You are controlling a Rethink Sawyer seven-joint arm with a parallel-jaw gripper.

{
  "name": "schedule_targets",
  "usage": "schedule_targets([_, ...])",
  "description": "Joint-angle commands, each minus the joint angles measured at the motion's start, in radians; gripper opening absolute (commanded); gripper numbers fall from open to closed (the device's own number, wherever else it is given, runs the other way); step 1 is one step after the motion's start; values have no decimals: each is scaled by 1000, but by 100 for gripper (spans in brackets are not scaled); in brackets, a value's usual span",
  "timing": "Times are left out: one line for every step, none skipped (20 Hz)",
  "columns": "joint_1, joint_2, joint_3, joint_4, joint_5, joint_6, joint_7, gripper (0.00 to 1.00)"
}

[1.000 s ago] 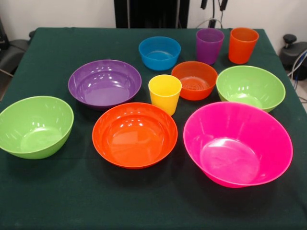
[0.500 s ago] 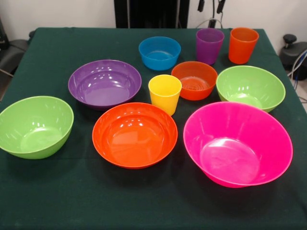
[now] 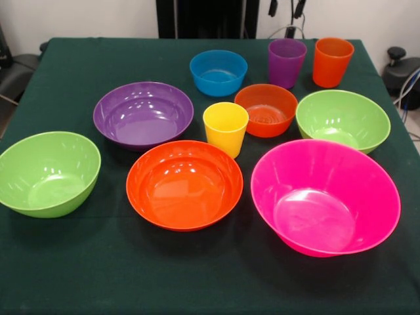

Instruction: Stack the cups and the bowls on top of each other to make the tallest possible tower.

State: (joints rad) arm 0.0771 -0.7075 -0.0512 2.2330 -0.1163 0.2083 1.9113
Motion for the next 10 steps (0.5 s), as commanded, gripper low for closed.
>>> schedule_targets([27, 62, 44, 17, -52, -43, 99, 100])
schedule_targets([29, 67, 43, 22, -52, -55, 104, 100])
schedule_targets([31, 75, 40, 29, -56, -71, 109, 100])
schedule_targets([35, 82, 36, 31, -59, -83, 113, 100])
schedule_targets([38, 89, 33, 34, -62, -96, 117, 100])
schedule_targets([41, 97, 30, 37, -65, -109, 121, 100])
schedule_targets([43, 105, 26, 42, -69, -124, 125, 100])
schedule_targets([45, 112, 25, 46, -71, -139, 130, 100])
schedule_targets([47, 119, 22, 55, -74, -156, 136, 100])
schedule_targets([50, 123, 20, 62, -76, -169, 140, 100])
